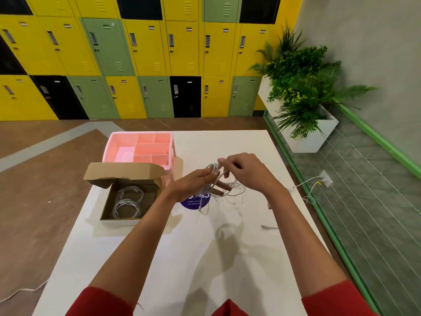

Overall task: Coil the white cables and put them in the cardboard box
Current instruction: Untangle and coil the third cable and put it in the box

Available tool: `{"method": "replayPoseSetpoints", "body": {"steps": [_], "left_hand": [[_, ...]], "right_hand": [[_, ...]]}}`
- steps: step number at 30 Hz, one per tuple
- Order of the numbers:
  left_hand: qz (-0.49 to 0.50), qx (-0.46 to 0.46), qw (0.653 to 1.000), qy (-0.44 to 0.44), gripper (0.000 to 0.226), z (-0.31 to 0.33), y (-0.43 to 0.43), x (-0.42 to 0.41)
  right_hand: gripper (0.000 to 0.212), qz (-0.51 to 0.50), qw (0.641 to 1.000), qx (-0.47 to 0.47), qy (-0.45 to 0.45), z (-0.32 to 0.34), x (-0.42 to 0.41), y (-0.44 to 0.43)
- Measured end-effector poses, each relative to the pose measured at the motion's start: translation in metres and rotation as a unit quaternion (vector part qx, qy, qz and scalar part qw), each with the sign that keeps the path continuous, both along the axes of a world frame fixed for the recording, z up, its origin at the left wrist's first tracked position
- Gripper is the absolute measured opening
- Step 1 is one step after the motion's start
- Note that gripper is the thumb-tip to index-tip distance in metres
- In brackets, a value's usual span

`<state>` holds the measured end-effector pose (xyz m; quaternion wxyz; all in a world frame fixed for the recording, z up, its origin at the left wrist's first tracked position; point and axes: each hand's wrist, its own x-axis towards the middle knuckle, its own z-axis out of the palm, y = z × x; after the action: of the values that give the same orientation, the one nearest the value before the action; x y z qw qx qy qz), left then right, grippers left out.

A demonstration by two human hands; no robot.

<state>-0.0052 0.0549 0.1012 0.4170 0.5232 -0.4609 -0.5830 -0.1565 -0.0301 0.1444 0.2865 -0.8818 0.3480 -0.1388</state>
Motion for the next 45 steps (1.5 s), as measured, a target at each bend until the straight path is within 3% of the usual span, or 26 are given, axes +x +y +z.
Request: {"method": "replayPoseSetpoints", "body": {"steps": [3,8,15,20,23,27,29,33,35,37,39,45], "left_hand": [[-0.059,0.034,0.998,0.002,0.036,0.002,0.002,-0.002],[-0.103,0.059,0.989,0.087,0.052,0.003,0.005,-0.008],[-0.108,0.005,0.949,0.296,0.043,-0.013,0.011,-0.006],[-0.137,-0.016,0.892,0.431,0.029,-0.016,0.011,-0.002],[-0.118,-0.024,0.879,0.46,0.026,-0.013,0.01,-0.004],[-0.134,-0.033,0.845,0.516,0.03,-0.01,0.007,-0.005],[-0.127,-0.024,0.836,0.534,0.035,-0.012,0.005,-0.005],[-0.129,-0.037,0.839,0.528,0.037,-0.013,0.003,-0.005],[-0.102,-0.04,0.872,0.477,0.033,-0.011,0.0,-0.005],[-0.025,-0.029,0.916,0.399,0.034,-0.008,0.0,-0.009],[0.047,-0.033,0.939,0.34,0.038,-0.006,0.001,-0.014],[0.113,-0.026,0.941,0.319,0.035,-0.003,0.002,-0.025]], "right_hand": [[0.025,-0.004,0.998,0.023,-0.066,0.001,-0.004,-0.006],[0.026,0.004,0.985,0.076,-0.156,0.0,-0.01,-0.013],[0.033,0.014,0.959,0.167,-0.228,-0.006,-0.01,-0.015],[0.03,0.023,0.949,0.207,-0.237,-0.01,-0.005,-0.013],[0.028,0.022,0.949,0.212,-0.231,-0.013,-0.004,-0.011],[0.053,0.031,0.958,0.201,-0.201,-0.017,-0.006,-0.005],[0.055,0.055,0.963,0.194,-0.179,-0.017,-0.007,-0.001],[0.056,0.065,0.969,0.174,-0.163,-0.02,-0.005,0.004],[0.051,0.037,0.973,0.153,-0.169,-0.023,-0.004,0.004],[0.047,-0.004,0.974,0.134,-0.185,-0.027,-0.003,0.004],[0.047,-0.039,0.971,0.119,-0.204,-0.031,-0.001,0.004],[0.052,-0.092,0.965,0.089,-0.228,-0.042,0.001,0.0]]}}
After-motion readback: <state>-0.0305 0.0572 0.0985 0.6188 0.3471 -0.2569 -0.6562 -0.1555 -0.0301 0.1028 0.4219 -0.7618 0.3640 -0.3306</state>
